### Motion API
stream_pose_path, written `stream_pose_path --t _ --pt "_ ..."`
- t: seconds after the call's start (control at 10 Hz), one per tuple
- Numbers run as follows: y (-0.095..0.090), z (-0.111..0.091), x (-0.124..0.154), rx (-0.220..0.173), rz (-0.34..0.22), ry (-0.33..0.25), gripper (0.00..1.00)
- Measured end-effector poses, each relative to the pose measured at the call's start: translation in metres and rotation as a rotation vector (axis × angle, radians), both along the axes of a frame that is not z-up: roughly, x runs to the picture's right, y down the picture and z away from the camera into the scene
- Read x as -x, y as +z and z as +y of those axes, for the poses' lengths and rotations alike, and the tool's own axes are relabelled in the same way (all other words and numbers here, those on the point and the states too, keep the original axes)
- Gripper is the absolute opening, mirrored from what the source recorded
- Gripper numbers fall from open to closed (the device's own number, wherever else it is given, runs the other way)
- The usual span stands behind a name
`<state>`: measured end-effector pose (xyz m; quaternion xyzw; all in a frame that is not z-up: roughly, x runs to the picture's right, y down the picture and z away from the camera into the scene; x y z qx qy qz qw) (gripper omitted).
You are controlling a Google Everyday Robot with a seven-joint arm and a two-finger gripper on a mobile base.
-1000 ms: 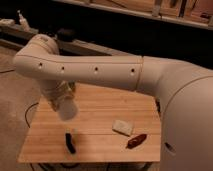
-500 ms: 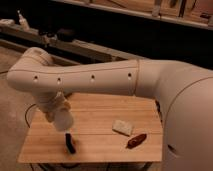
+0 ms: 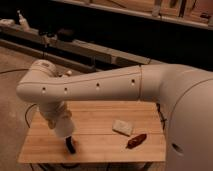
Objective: Place the ceramic cup over the eraser
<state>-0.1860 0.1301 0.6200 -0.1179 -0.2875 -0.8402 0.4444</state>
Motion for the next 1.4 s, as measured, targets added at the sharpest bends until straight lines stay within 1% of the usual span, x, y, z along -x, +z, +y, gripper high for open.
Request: stream_pose_path --t 0.2,0.3,0.9,1.0,1.1,1.4 --pt "0.001 0.009 -0.005 0.032 -0.006 0.024 0.00" --pt "0.000 0.012 -0.005 0.041 -0.010 0.018 0.00" --pt "0.000 0.015 -0.003 0.050 -0.015 0.014 0.00" --pt "0.000 0.018 -0.004 0.062 -0.013 0.016 0.00" --pt "-0.001 0.024 -0.005 0.084 -0.010 0.023 0.00" --pt "-0.004 0.031 -0.005 0.118 -0.003 0.021 0.00"
